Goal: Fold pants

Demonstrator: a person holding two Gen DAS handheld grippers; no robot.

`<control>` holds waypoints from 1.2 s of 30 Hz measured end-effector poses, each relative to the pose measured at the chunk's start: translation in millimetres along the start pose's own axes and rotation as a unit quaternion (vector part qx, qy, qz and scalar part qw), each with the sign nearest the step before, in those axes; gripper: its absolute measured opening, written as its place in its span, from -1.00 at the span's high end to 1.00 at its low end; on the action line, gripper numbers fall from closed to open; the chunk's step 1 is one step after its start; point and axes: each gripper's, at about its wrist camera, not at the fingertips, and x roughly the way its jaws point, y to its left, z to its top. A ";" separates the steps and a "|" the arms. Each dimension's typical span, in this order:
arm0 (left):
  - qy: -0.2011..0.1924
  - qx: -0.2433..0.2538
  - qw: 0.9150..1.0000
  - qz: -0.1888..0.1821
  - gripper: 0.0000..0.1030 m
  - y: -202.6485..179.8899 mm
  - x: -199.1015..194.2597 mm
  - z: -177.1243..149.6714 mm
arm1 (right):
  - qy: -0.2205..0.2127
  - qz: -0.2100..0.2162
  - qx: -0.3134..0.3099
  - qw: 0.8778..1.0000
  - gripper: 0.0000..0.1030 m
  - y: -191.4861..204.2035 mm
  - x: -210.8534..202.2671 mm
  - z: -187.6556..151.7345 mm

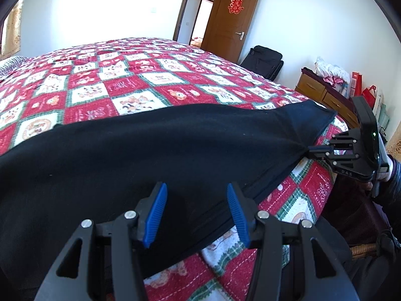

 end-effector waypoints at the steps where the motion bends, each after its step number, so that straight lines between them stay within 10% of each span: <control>1: -0.004 0.000 1.000 0.005 -0.03 0.8 -2.3 0.4 | 0.006 0.002 -0.007 1.000 0.94 2.3 -1.0 -0.4; 10: -0.011 0.008 0.999 0.043 -0.03 8.2 -8.4 0.3 | -0.035 0.040 0.086 0.995 0.87 -38.6 -29.2 1.1; 14: -0.001 0.006 0.999 0.044 -0.03 9.7 -4.4 -3.5 | -0.058 0.033 0.175 0.982 0.14 -77.9 -26.0 5.2; 17: 0.006 0.010 0.999 0.047 -0.03 9.2 -3.6 -5.9 | -0.033 0.042 0.196 0.979 0.14 -81.3 -4.4 10.3; 23: 0.004 0.009 0.999 0.050 -0.03 10.0 -7.0 -7.9 | 0.003 -0.012 0.172 0.985 0.14 -56.4 5.5 22.4; 36: -0.019 0.004 0.992 0.128 -0.23 36.2 -24.9 -1.5 | -0.048 0.094 0.093 0.990 0.14 68.9 23.7 104.2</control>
